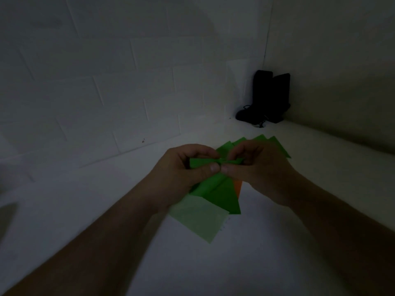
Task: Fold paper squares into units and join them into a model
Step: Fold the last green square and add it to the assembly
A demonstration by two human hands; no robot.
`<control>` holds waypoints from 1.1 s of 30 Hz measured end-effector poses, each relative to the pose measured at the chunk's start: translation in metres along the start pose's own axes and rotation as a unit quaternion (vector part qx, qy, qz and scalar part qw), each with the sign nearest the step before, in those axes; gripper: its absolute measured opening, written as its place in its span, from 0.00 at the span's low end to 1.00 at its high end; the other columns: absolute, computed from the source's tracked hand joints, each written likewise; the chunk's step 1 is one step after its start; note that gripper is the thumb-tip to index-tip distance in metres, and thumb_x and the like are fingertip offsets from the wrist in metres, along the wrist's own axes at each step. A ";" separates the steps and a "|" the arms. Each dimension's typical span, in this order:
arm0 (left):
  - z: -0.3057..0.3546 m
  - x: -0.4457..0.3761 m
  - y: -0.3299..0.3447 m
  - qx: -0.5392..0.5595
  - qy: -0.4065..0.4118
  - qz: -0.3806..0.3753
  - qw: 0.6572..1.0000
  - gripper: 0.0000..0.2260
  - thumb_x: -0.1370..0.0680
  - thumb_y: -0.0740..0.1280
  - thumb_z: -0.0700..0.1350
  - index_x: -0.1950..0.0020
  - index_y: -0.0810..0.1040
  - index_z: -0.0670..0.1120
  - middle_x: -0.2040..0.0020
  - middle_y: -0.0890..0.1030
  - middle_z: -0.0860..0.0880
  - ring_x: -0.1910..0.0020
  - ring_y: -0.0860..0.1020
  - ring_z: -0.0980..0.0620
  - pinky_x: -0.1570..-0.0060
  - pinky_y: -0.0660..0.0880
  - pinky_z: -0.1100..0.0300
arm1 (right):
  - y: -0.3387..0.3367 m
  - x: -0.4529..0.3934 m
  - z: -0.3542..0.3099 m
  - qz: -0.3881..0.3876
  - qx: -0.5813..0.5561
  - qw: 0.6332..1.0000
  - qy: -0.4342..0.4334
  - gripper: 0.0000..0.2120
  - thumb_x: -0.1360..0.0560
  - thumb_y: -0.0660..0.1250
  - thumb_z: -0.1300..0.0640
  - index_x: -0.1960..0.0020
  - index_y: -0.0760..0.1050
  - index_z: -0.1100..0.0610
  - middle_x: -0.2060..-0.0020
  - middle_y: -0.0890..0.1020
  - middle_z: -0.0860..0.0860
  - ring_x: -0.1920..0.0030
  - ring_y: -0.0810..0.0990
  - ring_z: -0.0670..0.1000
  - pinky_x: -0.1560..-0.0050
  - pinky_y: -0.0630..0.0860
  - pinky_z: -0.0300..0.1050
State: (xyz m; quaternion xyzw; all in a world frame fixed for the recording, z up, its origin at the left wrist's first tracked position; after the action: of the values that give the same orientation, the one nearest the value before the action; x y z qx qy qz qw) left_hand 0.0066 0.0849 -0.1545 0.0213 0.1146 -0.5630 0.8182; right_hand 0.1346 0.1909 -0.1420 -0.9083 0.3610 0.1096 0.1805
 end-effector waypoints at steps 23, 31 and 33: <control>0.015 0.002 -0.018 -0.129 0.069 0.090 0.985 0.06 0.28 0.78 0.43 0.53 0.88 0.51 0.56 0.88 0.52 0.55 0.87 0.51 0.53 0.84 0.55 | -0.021 -0.003 -0.006 -0.003 0.090 0.996 -0.004 0.07 0.31 0.78 0.64 0.60 0.84 0.54 0.64 0.87 0.49 0.59 0.86 0.48 0.53 0.83 0.40; 0.015 0.002 -0.015 -0.034 0.048 0.082 0.995 0.08 0.30 0.76 0.39 0.52 0.86 0.43 0.57 0.88 0.46 0.57 0.86 0.50 0.58 0.82 0.61 | -0.017 -0.003 0.001 -0.033 -0.066 0.997 0.021 0.08 0.30 0.73 0.72 0.57 0.81 0.60 0.64 0.86 0.57 0.60 0.85 0.55 0.53 0.84 0.50; 0.015 0.002 -0.014 -0.028 0.047 0.080 0.995 0.08 0.30 0.76 0.38 0.52 0.86 0.43 0.57 0.88 0.46 0.58 0.86 0.51 0.59 0.82 0.61 | -0.017 -0.003 0.000 -0.029 -0.067 0.997 0.019 0.09 0.29 0.72 0.73 0.57 0.81 0.60 0.64 0.85 0.56 0.61 0.85 0.55 0.53 0.84 0.50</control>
State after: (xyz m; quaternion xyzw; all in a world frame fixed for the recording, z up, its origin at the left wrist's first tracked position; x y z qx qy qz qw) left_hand -0.0035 0.0753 -0.1391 0.0338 0.1669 -0.4909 0.8544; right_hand 0.1442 0.2042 -0.1371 -0.9305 0.3293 0.1109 0.1157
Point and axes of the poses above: each hand's wrist, its own x-axis away from the middle knuckle, its own y-axis out of the palm, z = x × y, the point moved 8 cm from there along -x, towards the middle knuckle
